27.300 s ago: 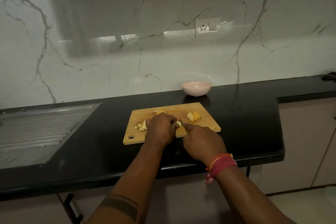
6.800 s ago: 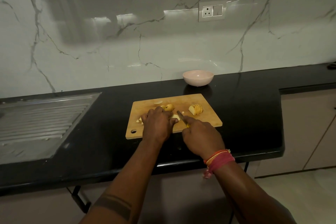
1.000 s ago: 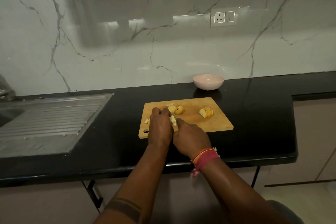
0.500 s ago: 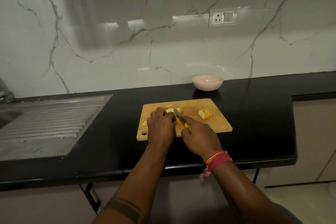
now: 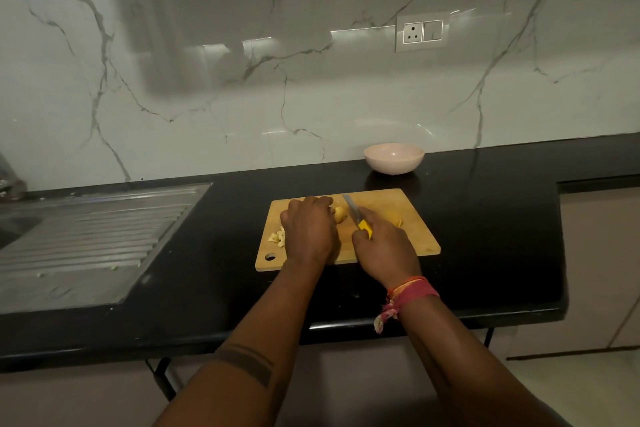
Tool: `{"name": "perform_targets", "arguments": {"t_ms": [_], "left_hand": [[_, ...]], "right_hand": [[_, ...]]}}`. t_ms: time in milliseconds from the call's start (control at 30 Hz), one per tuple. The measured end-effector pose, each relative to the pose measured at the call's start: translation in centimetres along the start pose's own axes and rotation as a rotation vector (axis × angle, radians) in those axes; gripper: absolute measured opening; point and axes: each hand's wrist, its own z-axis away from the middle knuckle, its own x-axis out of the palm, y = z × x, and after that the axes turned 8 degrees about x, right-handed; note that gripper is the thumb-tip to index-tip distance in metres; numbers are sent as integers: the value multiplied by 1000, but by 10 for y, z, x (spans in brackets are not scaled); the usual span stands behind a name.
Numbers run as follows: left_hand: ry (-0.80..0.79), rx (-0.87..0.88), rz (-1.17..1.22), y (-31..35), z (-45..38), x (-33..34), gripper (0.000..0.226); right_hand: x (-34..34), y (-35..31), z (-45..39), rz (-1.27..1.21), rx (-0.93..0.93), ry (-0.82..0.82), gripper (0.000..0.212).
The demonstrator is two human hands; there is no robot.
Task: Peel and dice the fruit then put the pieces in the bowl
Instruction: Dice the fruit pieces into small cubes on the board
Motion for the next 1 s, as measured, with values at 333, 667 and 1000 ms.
{"name": "perform_targets", "arguments": {"t_ms": [333,667,1000], "left_hand": [[-334,36,-107,6,-35,12,45],[-282,57,30,-1,-52,8,43],[-4,137,328,7,-8,10,19]], "right_hand": [[-1,4,-10,-40,41,-23,48],[-2,8,-13,-137,59,-6,48],[-5,9,-7,-161,76,55,47]]}}
